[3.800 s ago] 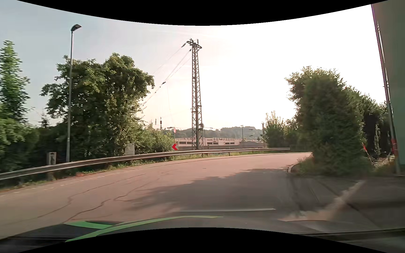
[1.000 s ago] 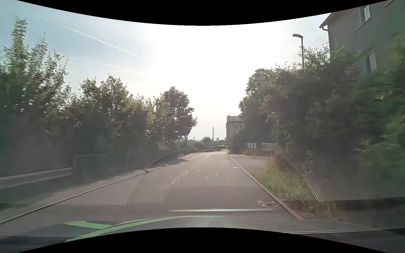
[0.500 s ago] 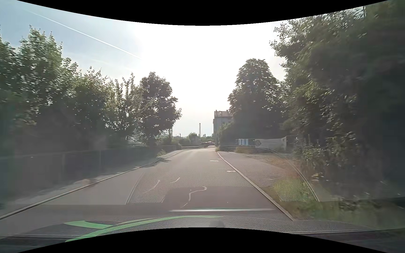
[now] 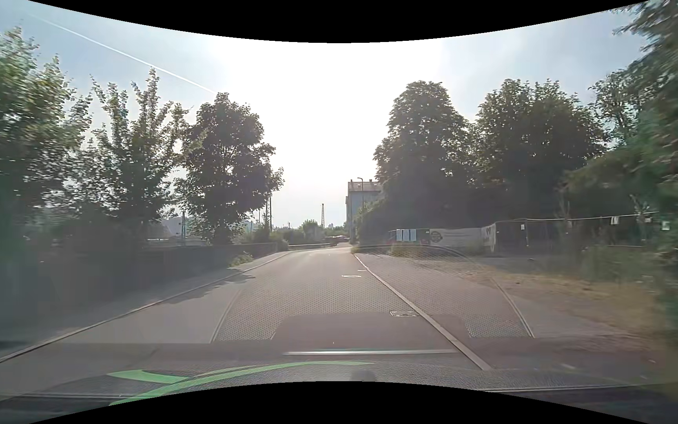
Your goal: Follow the waypoints while adhering to traffic rules and regulations
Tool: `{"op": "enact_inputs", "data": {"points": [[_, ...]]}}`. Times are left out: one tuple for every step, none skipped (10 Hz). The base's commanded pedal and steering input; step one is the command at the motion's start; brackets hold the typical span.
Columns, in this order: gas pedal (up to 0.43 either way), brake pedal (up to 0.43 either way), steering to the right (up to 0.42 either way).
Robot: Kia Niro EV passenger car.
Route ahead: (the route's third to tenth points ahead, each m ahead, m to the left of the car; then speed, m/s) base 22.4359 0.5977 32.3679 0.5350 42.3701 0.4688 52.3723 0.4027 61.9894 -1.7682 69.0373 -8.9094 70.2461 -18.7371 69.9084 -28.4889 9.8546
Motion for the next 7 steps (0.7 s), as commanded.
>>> {"op": "enact_inputs", "data": {"points": [[0.209, 0.000, 0.002], [0.209, 0.000, 0.000], [0.209, 0.000, -0.003], [0.197, 0.000, -0.005], [0.189, 0.000, -0.006], [0.157, 0.000, -0.006], [0.087, 0.000, -0.007]]}}
